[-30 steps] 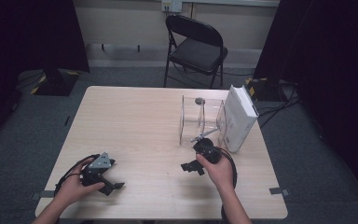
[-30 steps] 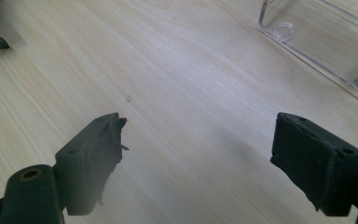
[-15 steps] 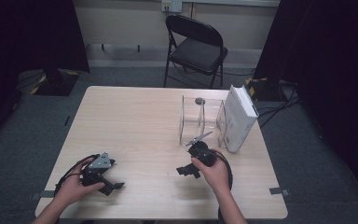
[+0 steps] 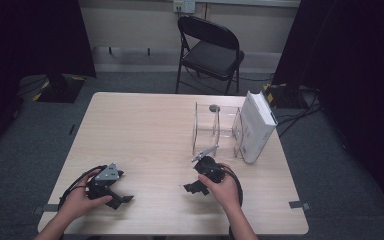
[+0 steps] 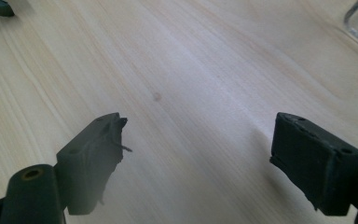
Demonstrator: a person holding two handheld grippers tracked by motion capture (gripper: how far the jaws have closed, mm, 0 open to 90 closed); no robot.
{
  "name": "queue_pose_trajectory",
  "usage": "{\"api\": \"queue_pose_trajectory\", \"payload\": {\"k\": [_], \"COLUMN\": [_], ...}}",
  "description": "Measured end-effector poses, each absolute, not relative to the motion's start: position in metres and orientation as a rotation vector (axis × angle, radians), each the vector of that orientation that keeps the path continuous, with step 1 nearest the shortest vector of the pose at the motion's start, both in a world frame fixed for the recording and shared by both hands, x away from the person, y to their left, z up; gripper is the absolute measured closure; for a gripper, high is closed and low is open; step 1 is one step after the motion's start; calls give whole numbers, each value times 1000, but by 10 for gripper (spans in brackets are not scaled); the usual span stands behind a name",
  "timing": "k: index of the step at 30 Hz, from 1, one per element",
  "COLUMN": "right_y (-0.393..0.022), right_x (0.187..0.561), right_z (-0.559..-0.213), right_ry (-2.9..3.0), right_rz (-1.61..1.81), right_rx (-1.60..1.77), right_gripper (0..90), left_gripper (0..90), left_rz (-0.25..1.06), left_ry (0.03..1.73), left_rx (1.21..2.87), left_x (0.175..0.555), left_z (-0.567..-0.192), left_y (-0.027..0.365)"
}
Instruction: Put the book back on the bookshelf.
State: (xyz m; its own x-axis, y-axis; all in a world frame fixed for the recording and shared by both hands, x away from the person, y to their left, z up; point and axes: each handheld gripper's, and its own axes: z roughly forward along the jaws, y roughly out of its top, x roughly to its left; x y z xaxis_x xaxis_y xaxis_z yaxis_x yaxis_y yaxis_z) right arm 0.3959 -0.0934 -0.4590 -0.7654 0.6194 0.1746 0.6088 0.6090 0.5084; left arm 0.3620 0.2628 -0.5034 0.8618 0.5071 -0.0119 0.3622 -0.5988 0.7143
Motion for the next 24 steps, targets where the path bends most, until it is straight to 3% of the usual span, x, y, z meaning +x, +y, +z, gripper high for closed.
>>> {"api": "queue_pose_trajectory", "payload": {"k": [24], "right_y": [-75], "right_x": [389], "right_z": [-478], "right_ry": [2805], "right_rz": [820], "right_rx": [856], "right_gripper": [147], "left_gripper": [0], "left_rz": [248], "left_ry": [626], "left_rx": [2274], "left_x": [362], "left_z": [-503], "left_y": [263]}}
